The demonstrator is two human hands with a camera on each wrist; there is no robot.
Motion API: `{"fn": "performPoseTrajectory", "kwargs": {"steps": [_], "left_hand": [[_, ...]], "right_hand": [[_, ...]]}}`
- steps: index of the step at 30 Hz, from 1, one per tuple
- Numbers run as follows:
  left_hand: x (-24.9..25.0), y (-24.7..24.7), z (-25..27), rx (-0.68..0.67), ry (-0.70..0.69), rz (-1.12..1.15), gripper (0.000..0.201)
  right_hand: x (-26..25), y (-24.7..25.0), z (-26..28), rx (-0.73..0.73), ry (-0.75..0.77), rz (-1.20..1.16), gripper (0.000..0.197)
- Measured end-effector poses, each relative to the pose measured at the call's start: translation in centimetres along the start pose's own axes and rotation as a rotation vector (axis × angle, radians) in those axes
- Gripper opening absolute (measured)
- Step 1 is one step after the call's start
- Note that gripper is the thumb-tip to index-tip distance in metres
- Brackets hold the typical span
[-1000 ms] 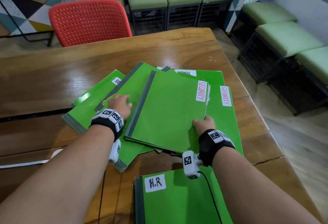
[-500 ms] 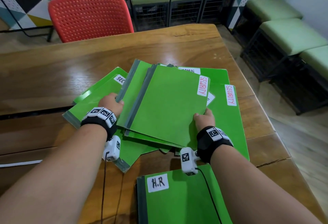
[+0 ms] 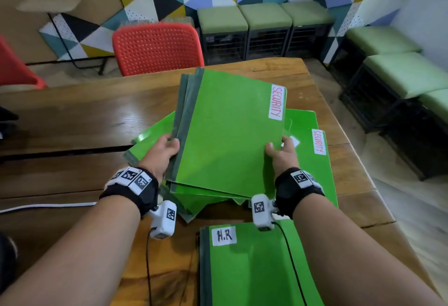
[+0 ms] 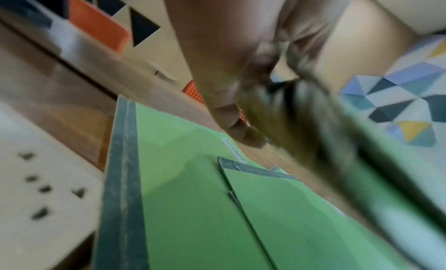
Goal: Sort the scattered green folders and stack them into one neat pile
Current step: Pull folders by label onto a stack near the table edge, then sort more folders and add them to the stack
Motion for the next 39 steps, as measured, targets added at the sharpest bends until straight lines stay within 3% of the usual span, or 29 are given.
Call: {"fn": "performPoseTrajectory", "kwargs": {"steps": [2,6,11,14,16,19,24,27,30,33,37,39], "left_hand": [[0.2,0.4,0.8,0.027,-0.084,-0.074,0.025],[-0.2,1.2,2.4,0.077,-0.157,-0.118,0.040],[0.6,0.6,5.5,0.125,-0.184,0.020,0.067],[0.3,-0.9,6.7,0.111,-0.126,-0.116,0.074],[-0.4,-1.7,7.4,0.140,-0.074,-0.234,0.066],[0.1,-1.9,8.9,0.260,-0.073,-0.359,0.047],[2.4,-1.6,12.1,0.360,-0.171,-0.493,0.035],[1.6,-2.6,14.6,0.242,-0.093,-0.706,0.038],[-2.2,-4.8,17.2,0.041,0.047,-0.839,0.046],[-6.6,-7.5,19.8,-0.148,0.233,-0.712,0.047],[-10.3,-9.5,22.6,-0.293,0.435,-0.704,0.071],[-11.4,-10.0,23.3,-0.321,0.478,-0.731,0.060]], "right_hand": [[-1.1,-0.2,1.3,-0.039,0.098,-0.049,0.055],[-2.3,-0.7,3.5,-0.116,0.223,-0.084,0.040],[-2.0,-0.7,5.6,-0.173,0.205,-0.036,0.066],[-0.8,-0.1,6.5,-0.189,0.157,0.145,0.061],[-0.1,0.5,7.0,-0.183,0.130,0.260,0.052],[-0.8,1.7,7.9,-0.112,0.215,0.338,0.039],[-4.1,4.4,9.0,-0.032,0.351,0.387,0.042],[-2.6,6.7,9.8,-0.067,0.234,0.525,0.042],[1.3,9.3,10.7,-0.116,0.043,0.727,0.030],[5.0,11.7,12.1,-0.187,-0.129,0.895,0.021],[11.3,15.4,10.4,-0.207,-0.321,1.039,0.029],[13.1,16.2,10.5,-0.237,-0.385,1.083,0.032]]}}
Point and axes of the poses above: each hand's wrist, its own z-axis away from the middle knuckle, its own y-axis out of the back of the hand, x = y × z, the point moved 2 cm from there along -z, towards the middle knuckle, and after that the axes turned 14 degrees about -z, right-handed, at the moved point
